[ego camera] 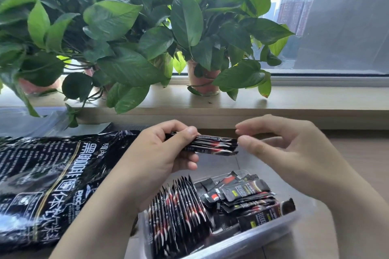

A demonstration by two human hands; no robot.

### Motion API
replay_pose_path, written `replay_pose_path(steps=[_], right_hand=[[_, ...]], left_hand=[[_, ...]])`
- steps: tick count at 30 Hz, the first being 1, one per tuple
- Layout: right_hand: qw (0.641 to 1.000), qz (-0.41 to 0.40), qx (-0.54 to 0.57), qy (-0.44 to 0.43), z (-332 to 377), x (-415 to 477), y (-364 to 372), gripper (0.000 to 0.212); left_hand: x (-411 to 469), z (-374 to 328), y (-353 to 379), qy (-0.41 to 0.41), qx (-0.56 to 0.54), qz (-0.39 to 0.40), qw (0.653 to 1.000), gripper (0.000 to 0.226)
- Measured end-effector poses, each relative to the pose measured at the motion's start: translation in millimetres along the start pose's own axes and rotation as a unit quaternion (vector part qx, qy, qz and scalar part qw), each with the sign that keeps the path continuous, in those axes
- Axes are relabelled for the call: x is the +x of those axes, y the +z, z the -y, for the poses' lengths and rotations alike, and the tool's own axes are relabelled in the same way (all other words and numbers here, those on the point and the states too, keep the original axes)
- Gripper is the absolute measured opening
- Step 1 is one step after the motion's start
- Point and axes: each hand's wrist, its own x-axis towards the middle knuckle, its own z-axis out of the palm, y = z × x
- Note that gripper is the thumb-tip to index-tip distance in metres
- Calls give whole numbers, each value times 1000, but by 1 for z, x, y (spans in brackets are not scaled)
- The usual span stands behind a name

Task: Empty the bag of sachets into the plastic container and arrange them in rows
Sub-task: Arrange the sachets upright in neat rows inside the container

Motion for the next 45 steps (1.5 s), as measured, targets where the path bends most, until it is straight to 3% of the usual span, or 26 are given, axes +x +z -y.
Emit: replay_pose_path(steps=[4, 7, 11, 16, 22, 24, 26, 29, 33, 39, 45], right_hand=[[999, -28, -17, 24, -24, 4, -14, 19], [995, 38, -71, 53, -34, 7, 0, 34], [980, 101, -151, 85, -40, 9, 4, 40], [980, 57, -167, 94, -32, 5, -3, 26], [976, 50, -192, 93, -22, 2, -5, 22], [985, 31, -161, 49, -16, 1, -2, 32], [998, 27, -61, 17, -9, 1, 3, 36], [992, 62, 109, 12, -3, 2, 10, 35], [972, 148, 179, 29, -1, 4, 15, 34], [968, 236, 90, 2, -2, 2, 17, 37], [965, 259, 35, -21, -2, -3, 20, 37]], left_hand=[[0, 4, -3, -27, 10, 0, 1000, 25], [1, 7, -3, -41, 25, -10, 999, 42], [3, 5, -7, -19, 46, -28, 998, 42], [6, 7, -11, -12, 71, -42, 996, 28], [4, 2, -13, -14, 80, -40, 996, 44], [2, 1, -11, -11, 75, -32, 997, 44], [0, 1, -8, -4, 61, -16, 998, 45], [-3, 1, -2, 9, 38, 23, 999, 40], [-4, 0, 2, 29, 19, 57, 998, 34], [1, 0, 2, 16, 34, 98, 994, 35], [12, 2, 0, -8, 56, 116, 992, 27]])
